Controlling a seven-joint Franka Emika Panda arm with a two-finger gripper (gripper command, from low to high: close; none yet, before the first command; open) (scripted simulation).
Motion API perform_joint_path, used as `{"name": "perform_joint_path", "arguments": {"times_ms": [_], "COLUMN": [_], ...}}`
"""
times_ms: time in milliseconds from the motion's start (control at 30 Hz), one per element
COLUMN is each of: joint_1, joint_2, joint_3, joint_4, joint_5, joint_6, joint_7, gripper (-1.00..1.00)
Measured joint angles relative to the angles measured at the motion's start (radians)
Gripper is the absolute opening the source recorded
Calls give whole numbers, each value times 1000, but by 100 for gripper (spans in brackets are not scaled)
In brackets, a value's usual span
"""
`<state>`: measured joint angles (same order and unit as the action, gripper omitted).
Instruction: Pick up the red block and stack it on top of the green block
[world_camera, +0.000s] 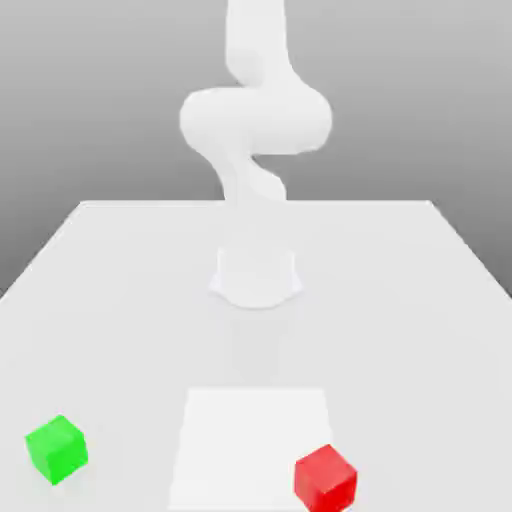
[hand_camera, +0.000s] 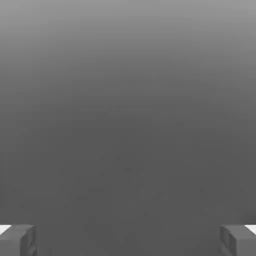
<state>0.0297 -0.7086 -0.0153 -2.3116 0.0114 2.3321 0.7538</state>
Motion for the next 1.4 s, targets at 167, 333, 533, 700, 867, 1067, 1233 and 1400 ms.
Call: {"name": "perform_joint_path", "arguments": {"times_ms": [167, 333, 533, 700, 867, 1067, 1233, 1400], "joint_1": [58, 102, 136, 159, 170, 167, 166, 171], "joint_2": [188, 370, 587, 767, 944, 1111, 1122, 987], "joint_3": [-28, -42, -38, -26, -23, -15, -14, -22], "joint_4": [-24, -47, -74, -98, -116, -95, -93, -115], "joint_5": [24, 50, 70, 58, 15, 25, 25, 12], "joint_6": [66, 129, 205, 270, 345, 477, 485, 372], "joint_7": [-95, -189, -294, -360, -398, -413, -413, -404], "gripper": [0, 0, 0, 0, 0, -100, -100, -100]}}
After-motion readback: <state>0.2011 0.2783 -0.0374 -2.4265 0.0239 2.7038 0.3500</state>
